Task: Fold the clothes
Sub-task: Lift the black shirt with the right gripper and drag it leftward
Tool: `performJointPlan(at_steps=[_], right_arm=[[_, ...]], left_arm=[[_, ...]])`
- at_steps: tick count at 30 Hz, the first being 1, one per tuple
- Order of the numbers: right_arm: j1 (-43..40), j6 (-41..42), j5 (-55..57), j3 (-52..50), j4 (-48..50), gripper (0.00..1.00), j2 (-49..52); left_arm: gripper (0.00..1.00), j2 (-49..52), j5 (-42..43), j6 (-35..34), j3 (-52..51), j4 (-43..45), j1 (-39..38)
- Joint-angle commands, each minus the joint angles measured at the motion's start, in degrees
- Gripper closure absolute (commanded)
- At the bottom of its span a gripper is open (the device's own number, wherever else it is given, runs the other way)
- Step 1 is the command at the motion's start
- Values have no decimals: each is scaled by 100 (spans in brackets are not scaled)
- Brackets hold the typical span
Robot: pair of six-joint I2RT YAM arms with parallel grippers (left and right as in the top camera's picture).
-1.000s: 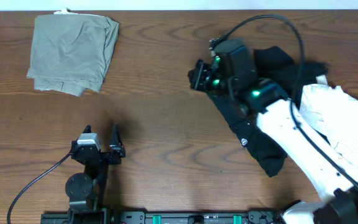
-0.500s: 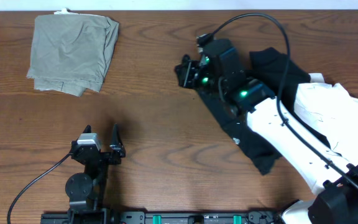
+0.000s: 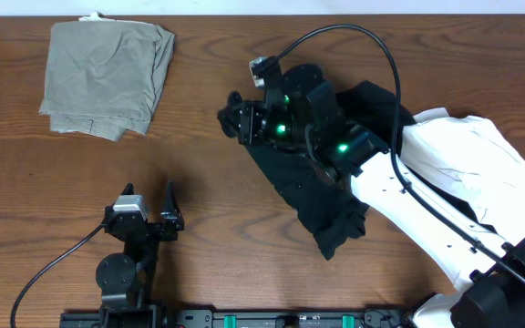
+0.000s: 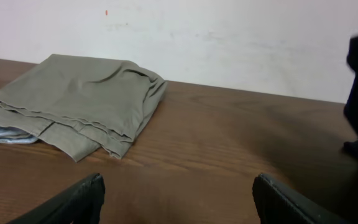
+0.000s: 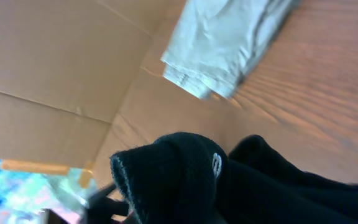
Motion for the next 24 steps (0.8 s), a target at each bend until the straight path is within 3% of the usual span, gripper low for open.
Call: performJointPlan(at_steps=[1, 10, 13, 24], right_arm=[[-221, -393, 264, 111, -245, 94, -59], [-568, -787, 304, 111, -619, 96, -59], [-566, -560, 282, 111, -588, 98, -59], [-7, 400, -564, 114, 1333, 98, -59]], left_arm=[[22, -4, 120, -50, -105, -188, 22], [22, -4, 120, -50, -105, -188, 22], [22, -4, 120, -50, -105, -188, 22], [22, -4, 120, -50, -105, -188, 22]])
